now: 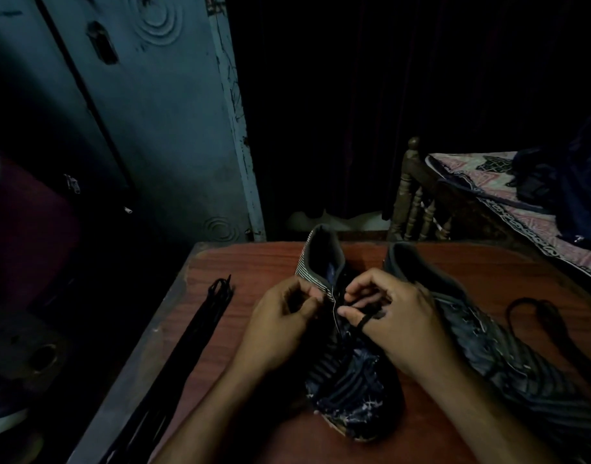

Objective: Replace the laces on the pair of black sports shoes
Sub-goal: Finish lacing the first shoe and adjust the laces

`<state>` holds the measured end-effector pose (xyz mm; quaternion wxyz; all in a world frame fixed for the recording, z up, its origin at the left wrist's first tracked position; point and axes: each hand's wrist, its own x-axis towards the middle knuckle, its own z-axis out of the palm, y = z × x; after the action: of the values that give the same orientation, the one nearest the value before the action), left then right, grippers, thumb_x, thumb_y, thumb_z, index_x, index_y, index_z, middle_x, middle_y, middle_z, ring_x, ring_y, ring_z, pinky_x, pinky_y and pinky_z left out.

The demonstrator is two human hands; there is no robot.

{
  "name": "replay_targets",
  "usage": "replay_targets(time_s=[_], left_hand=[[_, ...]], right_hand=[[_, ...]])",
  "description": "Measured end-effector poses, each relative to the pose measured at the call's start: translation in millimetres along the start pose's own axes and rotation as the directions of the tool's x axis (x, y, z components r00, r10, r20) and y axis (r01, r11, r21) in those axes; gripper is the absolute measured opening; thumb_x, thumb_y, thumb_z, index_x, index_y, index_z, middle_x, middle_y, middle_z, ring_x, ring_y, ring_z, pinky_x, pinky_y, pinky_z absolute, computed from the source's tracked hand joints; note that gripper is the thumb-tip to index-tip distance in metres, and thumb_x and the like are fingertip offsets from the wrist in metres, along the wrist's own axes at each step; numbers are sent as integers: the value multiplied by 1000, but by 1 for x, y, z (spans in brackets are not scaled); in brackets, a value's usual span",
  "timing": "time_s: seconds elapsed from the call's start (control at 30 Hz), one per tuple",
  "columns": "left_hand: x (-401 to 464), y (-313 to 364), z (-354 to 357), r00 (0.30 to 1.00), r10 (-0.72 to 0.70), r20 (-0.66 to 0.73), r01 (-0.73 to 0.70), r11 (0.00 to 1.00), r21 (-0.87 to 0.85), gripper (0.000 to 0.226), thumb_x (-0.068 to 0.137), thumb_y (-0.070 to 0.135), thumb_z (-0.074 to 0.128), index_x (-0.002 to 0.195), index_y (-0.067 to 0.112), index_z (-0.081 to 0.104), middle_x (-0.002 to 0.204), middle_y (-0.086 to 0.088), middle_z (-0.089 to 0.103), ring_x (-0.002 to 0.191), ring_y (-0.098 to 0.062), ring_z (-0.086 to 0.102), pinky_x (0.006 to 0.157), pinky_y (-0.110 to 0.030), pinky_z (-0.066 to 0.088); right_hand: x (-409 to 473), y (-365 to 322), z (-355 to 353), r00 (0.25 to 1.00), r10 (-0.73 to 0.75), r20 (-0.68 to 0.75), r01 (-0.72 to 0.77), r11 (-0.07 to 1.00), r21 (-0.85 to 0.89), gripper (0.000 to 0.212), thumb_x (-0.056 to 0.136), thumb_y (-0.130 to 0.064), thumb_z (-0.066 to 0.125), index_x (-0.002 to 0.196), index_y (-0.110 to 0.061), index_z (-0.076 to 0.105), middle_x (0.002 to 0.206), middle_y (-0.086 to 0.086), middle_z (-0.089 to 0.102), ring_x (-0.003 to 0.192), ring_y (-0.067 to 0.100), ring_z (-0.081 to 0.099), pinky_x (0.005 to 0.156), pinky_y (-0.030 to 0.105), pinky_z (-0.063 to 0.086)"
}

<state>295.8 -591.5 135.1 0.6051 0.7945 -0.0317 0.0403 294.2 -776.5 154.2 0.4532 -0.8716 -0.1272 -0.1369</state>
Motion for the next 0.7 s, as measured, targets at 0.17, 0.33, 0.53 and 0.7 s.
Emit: replay_targets(time_s=[0.17,0.33,0.53,0.7], left_hand=[[1,17,-11,986,-164,-25,132,868,-478,30,101,6,52,74,16,61,97,-18,67,74,-20,57,70,-29,45],[5,20,-21,958,-261,-115,113,717,-687,17,100,8,45,85,15,50,71,-6,67,66,-19,60,65,-31,59],[10,3,-37,978,45,-203,-70,990,-121,24,102,10,56,88,29,61,61,4,45,52,-13,34,50,-26,29],[3,6,-53,957,193,215,-254,917,309,15,81,43,81,95,41,80,75,11,67,67,-4,58,64,-30,48]], right_hand=[[-2,-2,-1,1000,-31,4,31,1000,6,17,81,-20,83,85,-25,67,82,-16,67,76,0,65,60,12,49],[-2,1,2,996,-84,8,84,996,-25,20,84,-19,79,81,-33,65,89,-17,63,75,2,64,61,19,52],[-4,3,3,984,-178,3,178,983,-48,16,88,-16,73,86,-30,64,90,-15,61,83,4,62,67,10,45],[-1,9,6,967,-221,-125,225,974,18,8,97,-20,60,93,-26,64,95,-15,60,89,8,62,73,32,52]])
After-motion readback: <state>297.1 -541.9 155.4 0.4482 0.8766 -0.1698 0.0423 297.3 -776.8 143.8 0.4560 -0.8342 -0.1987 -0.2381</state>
